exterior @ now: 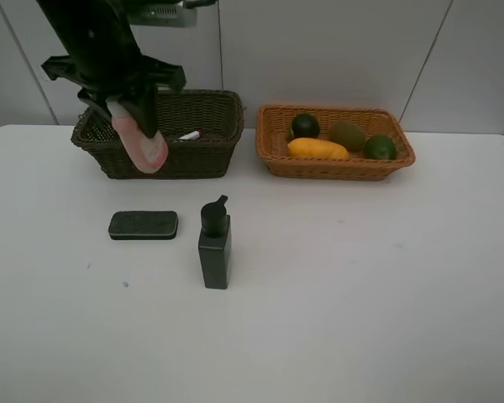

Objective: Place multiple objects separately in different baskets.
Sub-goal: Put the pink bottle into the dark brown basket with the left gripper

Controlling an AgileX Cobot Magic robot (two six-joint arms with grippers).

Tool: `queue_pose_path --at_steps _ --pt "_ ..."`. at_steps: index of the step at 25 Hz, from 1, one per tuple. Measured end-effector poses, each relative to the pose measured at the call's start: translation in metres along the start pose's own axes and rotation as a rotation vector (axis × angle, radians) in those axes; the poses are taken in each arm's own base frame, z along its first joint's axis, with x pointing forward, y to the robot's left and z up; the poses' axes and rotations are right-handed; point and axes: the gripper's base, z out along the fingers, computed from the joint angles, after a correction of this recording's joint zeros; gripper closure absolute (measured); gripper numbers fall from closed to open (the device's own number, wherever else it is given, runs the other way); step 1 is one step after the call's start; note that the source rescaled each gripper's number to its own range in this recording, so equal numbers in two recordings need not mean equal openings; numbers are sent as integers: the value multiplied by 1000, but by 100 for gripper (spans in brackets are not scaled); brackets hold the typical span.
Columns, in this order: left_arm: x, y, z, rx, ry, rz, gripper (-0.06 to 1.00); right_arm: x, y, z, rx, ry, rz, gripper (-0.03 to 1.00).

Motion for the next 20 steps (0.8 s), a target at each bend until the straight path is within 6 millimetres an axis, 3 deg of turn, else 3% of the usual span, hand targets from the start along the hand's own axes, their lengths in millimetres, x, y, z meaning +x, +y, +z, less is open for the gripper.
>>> queue_pose_path --at_steps 5,11,20 --pt "-17 17 -18 -71 -124 43 64 0 0 0 0 0 0 -3" --pt "-30 47 -18 -169 -231 116 64 0 0 0 0 0 0 -3" --pt "-53 85 31 -293 -261 213 64 0 0 0 0 0 0 -3"
